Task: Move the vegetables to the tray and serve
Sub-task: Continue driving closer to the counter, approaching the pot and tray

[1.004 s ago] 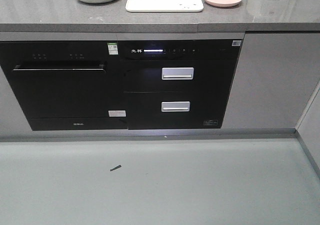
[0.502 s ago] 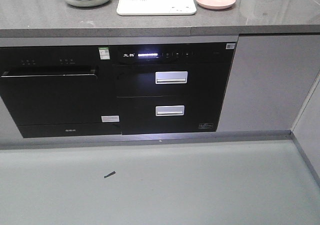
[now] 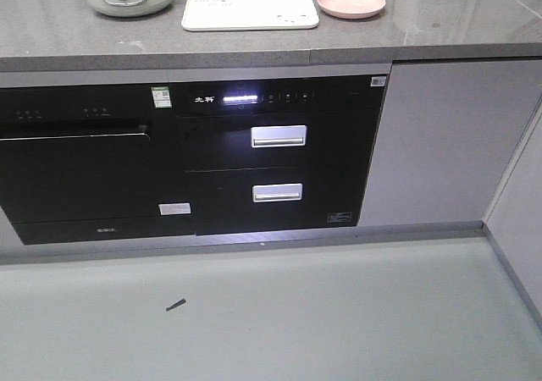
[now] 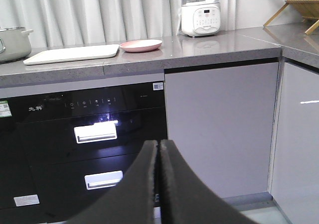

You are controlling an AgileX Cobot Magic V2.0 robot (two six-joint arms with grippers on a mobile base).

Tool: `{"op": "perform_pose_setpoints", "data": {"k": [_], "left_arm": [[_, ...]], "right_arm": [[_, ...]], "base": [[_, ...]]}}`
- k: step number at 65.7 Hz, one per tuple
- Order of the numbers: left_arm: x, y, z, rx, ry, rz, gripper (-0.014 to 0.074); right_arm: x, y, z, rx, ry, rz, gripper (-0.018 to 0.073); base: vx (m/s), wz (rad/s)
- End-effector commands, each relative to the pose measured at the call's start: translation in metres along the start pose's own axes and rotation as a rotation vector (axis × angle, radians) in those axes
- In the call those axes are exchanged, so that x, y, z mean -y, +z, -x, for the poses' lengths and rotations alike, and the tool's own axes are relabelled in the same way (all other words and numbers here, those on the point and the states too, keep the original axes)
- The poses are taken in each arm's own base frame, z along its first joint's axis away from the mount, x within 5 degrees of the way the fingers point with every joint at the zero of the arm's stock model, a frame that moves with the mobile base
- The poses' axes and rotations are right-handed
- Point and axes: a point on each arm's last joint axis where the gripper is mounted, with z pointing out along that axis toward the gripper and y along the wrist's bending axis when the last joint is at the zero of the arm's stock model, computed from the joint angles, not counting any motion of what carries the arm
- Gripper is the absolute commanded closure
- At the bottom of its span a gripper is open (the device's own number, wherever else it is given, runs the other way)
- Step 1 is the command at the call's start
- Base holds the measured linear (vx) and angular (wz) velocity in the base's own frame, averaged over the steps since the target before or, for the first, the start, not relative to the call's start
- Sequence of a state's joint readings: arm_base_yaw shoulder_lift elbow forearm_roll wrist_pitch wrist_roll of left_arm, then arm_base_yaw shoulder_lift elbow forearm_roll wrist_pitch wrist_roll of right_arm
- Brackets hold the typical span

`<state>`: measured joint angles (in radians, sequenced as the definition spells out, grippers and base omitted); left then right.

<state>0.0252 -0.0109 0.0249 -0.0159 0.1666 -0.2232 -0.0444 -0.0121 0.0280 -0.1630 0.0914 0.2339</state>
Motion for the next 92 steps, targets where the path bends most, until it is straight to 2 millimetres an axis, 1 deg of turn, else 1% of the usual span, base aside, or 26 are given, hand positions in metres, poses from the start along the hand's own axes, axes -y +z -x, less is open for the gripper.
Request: {"op": "perform_pose_setpoints", "data": {"k": [1, 92], "left_arm": [[-0.0009, 0.0014, -0.0024, 0.046, -0.009, -0.006, 0.0602], [-0.0009, 0.0014, -0.0024, 0.046, -0.009, -0.006, 0.0602]], "right_arm": [[-0.001, -0.0001, 0.0019, 0.067, -0.016, 0.011, 0.0561], [-0.001, -0.0001, 0.0019, 0.067, -0.016, 0.011, 0.0561]], "base": [[0.05, -0.05], [0.06, -0.02]]}}
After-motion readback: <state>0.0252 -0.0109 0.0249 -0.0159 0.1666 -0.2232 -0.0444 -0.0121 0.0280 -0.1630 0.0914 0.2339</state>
